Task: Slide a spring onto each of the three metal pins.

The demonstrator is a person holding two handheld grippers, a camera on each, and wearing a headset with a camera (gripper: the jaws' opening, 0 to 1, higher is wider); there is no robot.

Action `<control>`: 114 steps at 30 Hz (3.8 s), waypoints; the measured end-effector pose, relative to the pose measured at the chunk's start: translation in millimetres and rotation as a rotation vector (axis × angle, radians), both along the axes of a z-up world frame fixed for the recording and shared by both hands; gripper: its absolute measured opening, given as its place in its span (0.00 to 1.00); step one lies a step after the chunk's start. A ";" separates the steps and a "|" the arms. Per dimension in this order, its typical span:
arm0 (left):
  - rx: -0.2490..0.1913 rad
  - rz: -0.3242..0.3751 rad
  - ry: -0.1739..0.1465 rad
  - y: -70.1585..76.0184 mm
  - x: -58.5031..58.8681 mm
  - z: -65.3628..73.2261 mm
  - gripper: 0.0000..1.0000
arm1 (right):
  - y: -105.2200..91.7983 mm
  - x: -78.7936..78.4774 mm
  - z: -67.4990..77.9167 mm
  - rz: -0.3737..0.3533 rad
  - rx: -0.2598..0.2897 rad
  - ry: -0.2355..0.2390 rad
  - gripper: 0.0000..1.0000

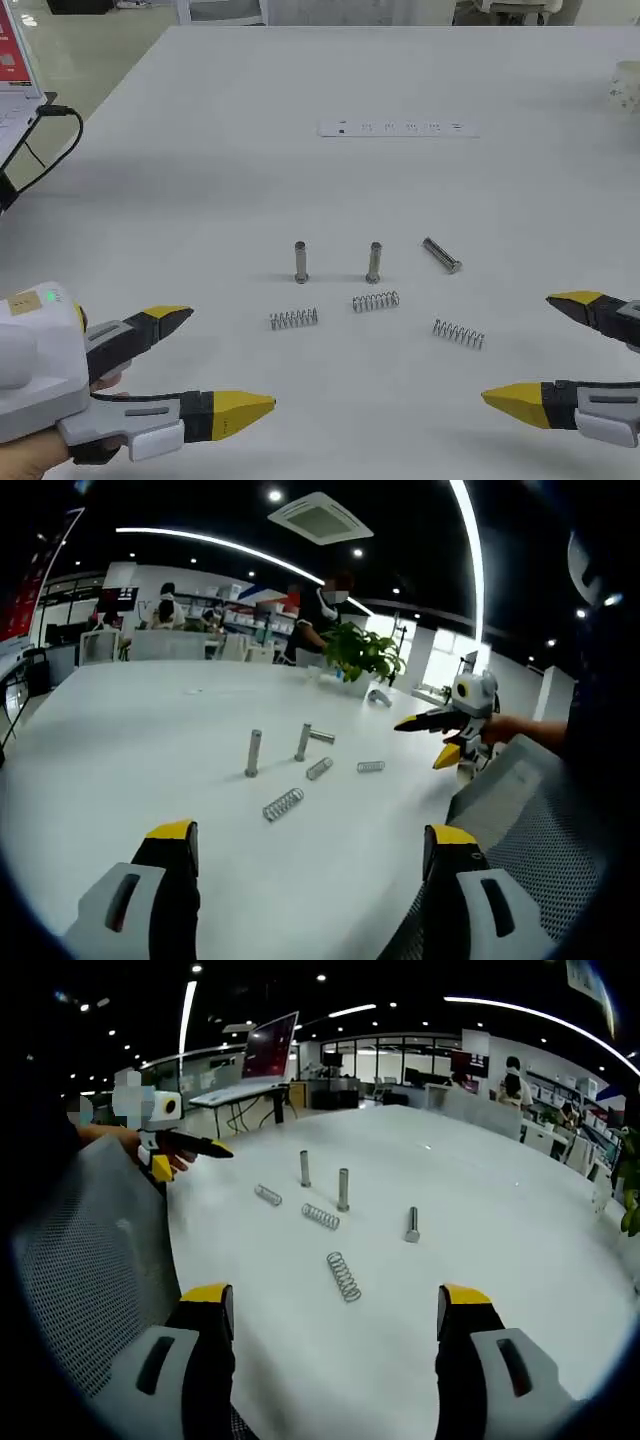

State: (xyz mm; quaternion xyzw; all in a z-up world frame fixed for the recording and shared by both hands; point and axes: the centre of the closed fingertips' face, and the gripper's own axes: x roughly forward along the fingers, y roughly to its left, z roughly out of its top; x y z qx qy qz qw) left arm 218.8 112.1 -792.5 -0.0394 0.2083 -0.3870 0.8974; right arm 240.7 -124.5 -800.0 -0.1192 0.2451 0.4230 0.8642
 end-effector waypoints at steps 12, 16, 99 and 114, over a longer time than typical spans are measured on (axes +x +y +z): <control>0.001 -0.001 0.000 -0.3 -0.2 0.0 0.89 | 0.0 0.3 -1.1 -0.001 -0.001 0.003 0.83; 0.001 -0.003 0.002 -0.5 -0.7 -0.6 0.89 | -0.1 0.0 -1.7 0.000 -0.002 0.004 0.83; 0.016 -0.001 -0.010 0.8 0.7 0.0 0.89 | 5.9 31.0 9.1 0.013 -0.019 -0.020 0.79; 0.031 -0.012 -0.008 0.6 -0.7 -1.6 0.89 | 18.4 69.5 14.6 0.014 -0.044 -0.037 0.76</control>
